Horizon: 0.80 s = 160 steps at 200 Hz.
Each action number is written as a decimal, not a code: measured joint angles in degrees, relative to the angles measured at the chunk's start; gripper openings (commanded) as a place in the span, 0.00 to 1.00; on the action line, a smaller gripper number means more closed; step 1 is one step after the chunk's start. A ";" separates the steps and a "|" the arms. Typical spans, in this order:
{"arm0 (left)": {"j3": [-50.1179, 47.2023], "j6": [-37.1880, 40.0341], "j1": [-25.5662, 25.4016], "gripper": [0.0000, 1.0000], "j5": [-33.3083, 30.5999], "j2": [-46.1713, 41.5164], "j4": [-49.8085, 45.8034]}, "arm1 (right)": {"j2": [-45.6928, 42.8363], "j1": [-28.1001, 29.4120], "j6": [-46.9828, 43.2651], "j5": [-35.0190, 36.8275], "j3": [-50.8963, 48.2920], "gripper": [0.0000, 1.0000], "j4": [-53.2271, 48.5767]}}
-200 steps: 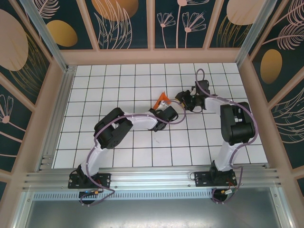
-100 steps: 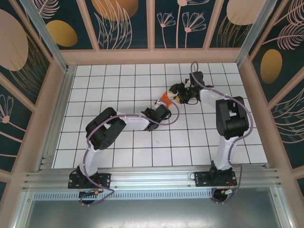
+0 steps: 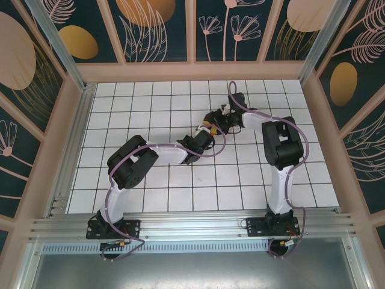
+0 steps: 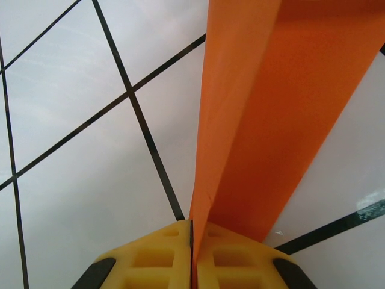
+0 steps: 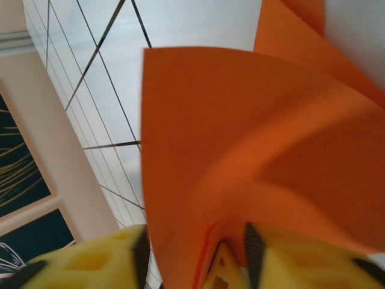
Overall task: Fold a paper plane with a square sheet of paper (pick it up from the middle)
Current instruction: Fold the wing for the fifth time at the center of the table.
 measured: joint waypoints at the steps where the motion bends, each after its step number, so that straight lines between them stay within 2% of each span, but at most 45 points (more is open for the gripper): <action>1: 0.00 0.00 0.00 0.10 0.00 0.00 0.00 | 0.02 0.00 0.07 -0.02 0.00 0.26 -0.07; 17: 0.00 -0.02 0.02 0.13 0.09 0.00 0.00 | 0.28 0.00 -0.44 0.35 0.00 0.13 -0.70; 29: 0.00 -0.04 0.13 0.16 0.26 -0.02 0.00 | 0.63 0.00 -1.79 1.09 0.02 0.08 -0.81; 57: 0.00 -0.57 0.72 0.26 1.38 -0.46 -0.04 | 2.25 0.00 -4.28 3.45 0.24 0.05 -1.20; 85: 0.00 -2.05 1.68 0.42 4.22 -1.49 -0.57 | 2.62 0.00 -7.28 5.42 0.24 0.05 -1.60; 118: -1.09 -3.69 2.19 0.57 12.07 -4.59 -3.02 | 2.64 0.00 -11.23 7.15 0.37 0.05 -1.64; 139: -3.32 -4.98 2.54 0.62 18.43 -9.03 -4.13 | 2.97 -0.09 -13.57 7.58 0.87 0.05 -1.66; 160: -5.20 -7.41 4.46 0.62 25.66 -14.25 -3.61 | 3.54 -0.24 -15.61 7.58 1.33 0.05 -1.55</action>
